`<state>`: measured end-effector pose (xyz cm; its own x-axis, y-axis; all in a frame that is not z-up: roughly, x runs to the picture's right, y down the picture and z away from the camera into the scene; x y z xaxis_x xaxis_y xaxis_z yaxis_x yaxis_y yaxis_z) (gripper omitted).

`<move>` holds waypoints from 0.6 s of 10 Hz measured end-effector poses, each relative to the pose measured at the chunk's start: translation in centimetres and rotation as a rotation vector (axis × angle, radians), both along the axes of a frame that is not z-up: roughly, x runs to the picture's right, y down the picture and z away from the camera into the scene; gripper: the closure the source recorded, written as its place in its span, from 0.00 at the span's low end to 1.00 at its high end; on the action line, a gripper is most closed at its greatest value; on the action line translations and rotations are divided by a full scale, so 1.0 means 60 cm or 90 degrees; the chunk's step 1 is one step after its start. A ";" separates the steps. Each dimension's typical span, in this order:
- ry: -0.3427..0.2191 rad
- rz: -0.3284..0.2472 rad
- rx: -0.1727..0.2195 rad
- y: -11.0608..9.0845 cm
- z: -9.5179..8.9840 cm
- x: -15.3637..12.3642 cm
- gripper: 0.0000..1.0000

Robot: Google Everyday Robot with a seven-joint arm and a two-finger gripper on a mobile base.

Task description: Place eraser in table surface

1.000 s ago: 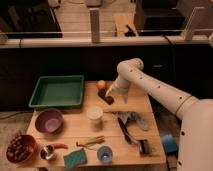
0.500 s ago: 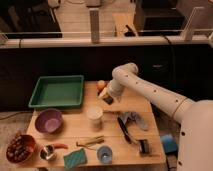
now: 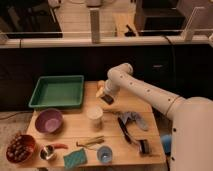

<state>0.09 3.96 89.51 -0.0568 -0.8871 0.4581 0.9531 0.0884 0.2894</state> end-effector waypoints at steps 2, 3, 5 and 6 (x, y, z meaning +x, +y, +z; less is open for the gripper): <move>-0.017 -0.016 0.014 0.003 0.007 -0.005 0.20; -0.022 -0.021 0.020 0.005 0.008 -0.006 0.20; -0.037 -0.037 0.035 -0.002 0.026 -0.012 0.20; -0.043 -0.042 0.042 -0.005 0.032 -0.013 0.20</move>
<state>-0.69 3.66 91.42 -0.1449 -0.9083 0.3924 0.9346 0.0045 0.3556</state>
